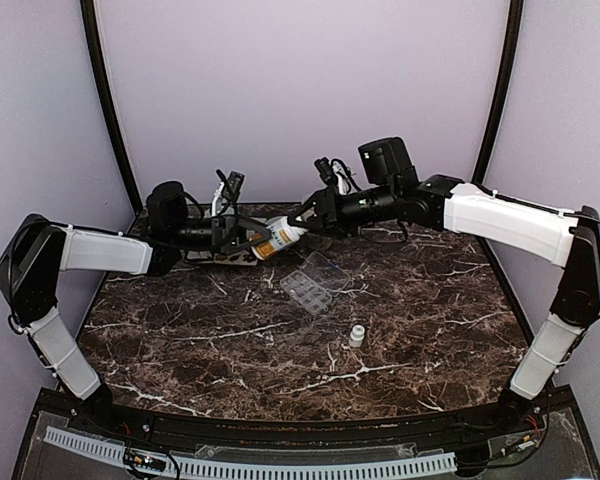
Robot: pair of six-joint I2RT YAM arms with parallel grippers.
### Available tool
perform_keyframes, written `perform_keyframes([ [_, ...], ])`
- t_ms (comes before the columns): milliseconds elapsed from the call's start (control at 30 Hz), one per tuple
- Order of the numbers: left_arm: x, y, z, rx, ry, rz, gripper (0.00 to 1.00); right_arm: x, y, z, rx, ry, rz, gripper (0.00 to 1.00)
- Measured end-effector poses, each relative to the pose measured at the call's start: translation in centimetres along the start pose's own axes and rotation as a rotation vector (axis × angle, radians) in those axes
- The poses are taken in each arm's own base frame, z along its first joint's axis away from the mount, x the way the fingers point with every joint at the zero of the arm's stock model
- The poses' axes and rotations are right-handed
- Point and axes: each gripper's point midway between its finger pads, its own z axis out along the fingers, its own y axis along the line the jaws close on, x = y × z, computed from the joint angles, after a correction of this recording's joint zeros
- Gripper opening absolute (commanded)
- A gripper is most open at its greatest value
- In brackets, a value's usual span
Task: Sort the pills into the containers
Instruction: Pass from the left arm to the right
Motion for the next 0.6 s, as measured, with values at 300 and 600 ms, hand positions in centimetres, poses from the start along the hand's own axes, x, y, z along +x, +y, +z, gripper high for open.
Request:
perform_keyframes([
  [300,-0.7,1.7,-1.4,-0.191,-0.093,0.035,0.91,-0.6,-2.4,-0.9,0.177,-0.021,-0.066,0.0],
  [600,-1.5,5.5,-3.4,-0.47,-0.165,0.058,0.9,-0.2,-10.3,-3.3,0.606,0.019,-0.158,0.0],
])
